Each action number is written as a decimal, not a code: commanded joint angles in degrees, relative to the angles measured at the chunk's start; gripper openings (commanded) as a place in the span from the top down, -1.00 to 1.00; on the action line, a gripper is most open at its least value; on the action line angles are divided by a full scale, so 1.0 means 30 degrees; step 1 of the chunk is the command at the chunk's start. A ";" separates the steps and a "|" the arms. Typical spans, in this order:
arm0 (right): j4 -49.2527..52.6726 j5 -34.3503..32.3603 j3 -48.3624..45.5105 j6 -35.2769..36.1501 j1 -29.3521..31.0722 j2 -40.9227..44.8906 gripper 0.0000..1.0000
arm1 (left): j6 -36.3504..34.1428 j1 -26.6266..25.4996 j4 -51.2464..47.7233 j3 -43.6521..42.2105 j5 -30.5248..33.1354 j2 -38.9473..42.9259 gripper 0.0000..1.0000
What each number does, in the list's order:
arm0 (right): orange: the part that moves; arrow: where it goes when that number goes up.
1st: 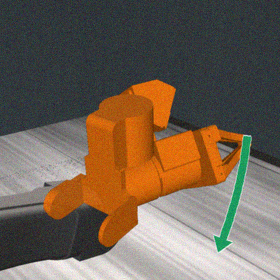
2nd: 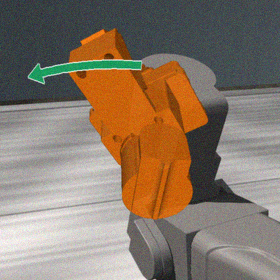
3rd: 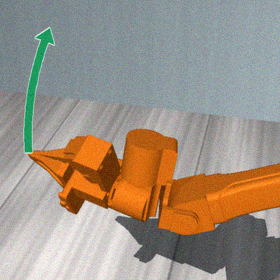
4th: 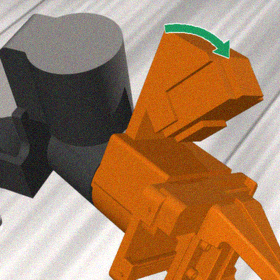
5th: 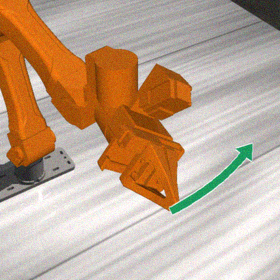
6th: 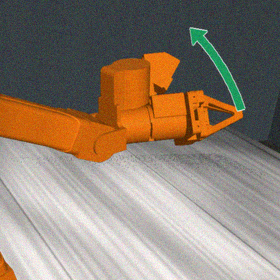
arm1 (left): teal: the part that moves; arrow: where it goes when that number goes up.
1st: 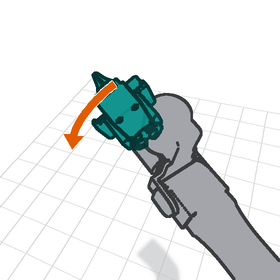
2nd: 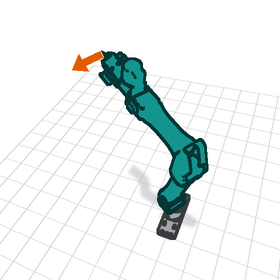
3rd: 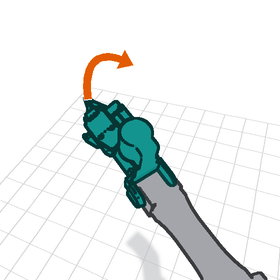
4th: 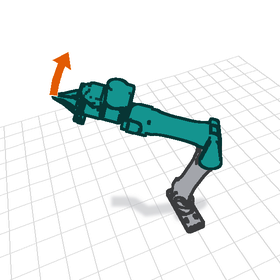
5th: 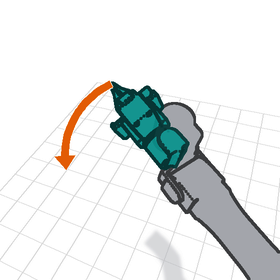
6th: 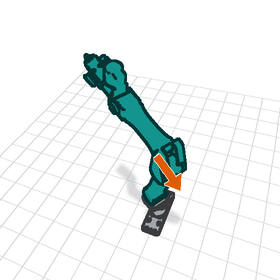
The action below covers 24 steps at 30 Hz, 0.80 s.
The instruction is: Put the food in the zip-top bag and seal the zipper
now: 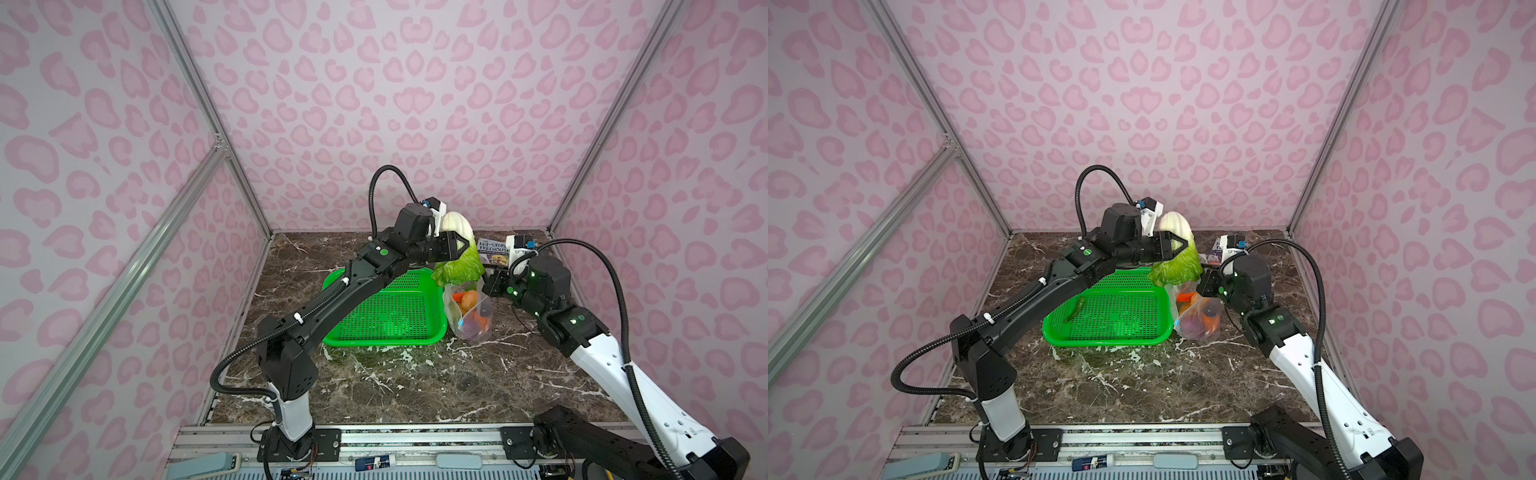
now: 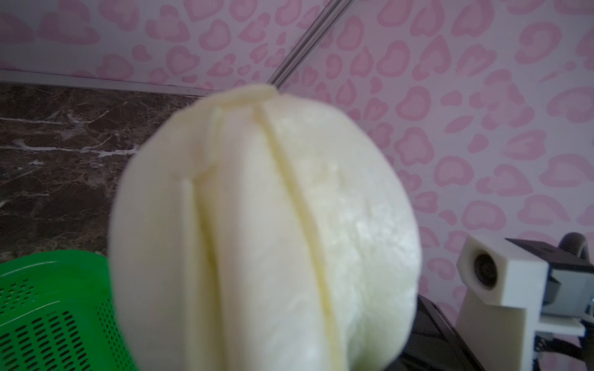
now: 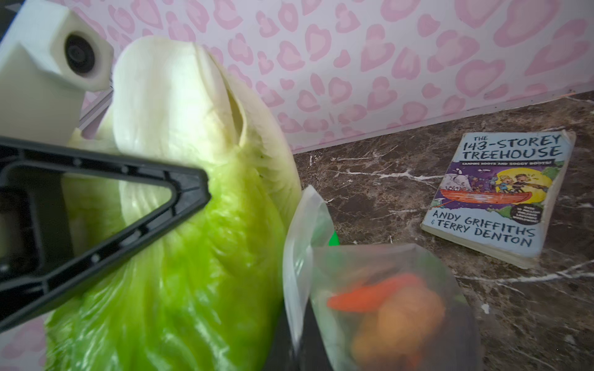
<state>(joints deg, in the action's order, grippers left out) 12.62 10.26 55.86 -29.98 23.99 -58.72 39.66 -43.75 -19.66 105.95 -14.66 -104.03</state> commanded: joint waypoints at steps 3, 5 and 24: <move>-0.1533 -0.0665 -0.0122 -0.0349 0.0905 0.0192 1.00 | 0.1495 -0.0292 0.2388 -0.0361 0.1984 0.0076 0.07; -0.1726 -0.0863 -0.0171 -0.0444 0.1104 0.0262 1.00 | 0.1603 -0.0470 0.2395 -0.0337 0.2344 0.0076 0.07; -0.3145 -0.3139 -0.1171 -0.1902 0.1735 0.1163 1.00 | 0.3310 -0.3180 0.4607 -0.3973 0.8139 0.1714 0.12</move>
<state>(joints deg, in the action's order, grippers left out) 8.84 1.45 52.75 -34.50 28.93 -55.79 48.62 -52.18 -10.13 95.68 7.29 -100.25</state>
